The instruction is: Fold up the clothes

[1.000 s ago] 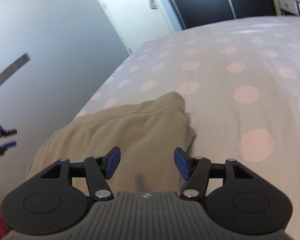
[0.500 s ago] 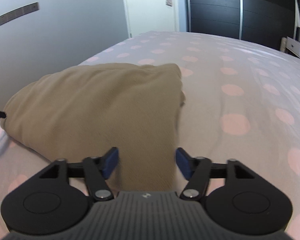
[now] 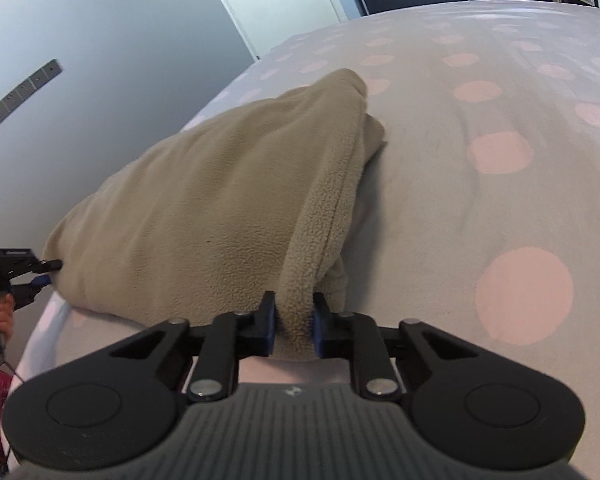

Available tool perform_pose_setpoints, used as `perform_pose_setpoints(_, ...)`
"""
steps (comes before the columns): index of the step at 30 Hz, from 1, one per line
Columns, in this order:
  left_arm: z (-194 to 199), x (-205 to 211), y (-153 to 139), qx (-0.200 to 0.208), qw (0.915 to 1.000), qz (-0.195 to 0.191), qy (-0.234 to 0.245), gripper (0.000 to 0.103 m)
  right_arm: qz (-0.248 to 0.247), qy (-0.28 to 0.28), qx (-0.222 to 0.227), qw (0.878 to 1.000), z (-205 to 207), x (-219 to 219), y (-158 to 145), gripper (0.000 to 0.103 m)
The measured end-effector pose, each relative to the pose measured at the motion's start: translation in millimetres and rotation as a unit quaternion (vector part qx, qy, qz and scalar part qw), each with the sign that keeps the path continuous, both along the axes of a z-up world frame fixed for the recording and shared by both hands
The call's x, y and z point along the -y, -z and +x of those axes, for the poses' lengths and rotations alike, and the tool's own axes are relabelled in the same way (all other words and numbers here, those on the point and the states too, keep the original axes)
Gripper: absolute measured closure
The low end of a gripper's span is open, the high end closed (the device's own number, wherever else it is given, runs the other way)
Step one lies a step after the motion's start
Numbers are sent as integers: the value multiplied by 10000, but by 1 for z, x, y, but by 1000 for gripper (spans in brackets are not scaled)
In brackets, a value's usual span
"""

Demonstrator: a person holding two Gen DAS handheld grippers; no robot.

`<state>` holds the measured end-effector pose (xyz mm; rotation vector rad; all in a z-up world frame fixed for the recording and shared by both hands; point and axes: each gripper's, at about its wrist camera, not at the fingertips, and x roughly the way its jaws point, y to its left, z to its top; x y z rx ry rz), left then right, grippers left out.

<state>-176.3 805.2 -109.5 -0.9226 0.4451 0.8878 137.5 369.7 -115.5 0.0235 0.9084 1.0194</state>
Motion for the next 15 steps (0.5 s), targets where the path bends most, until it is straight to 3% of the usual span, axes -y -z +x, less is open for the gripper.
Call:
perform_pose_setpoints(2,0,-3,-6,-20,9999,113,-47,89,-6,-86,150,9999,-10,-2,-7,85)
perform_pose_setpoints(5,2,-4,1,-269,9996,-58,-76,89,-261,-10,389,9989,-14,-6,-3,85)
perform_pose_setpoints(10,14,10,-6,-918,9950,320,239,88,-428,140,252,9987,-2,-6,9,83)
perform_pose_setpoints(15,19,52,-40,-1744,9758,1117,706,87,-549,179,309,9979,-3,-1,0,82)
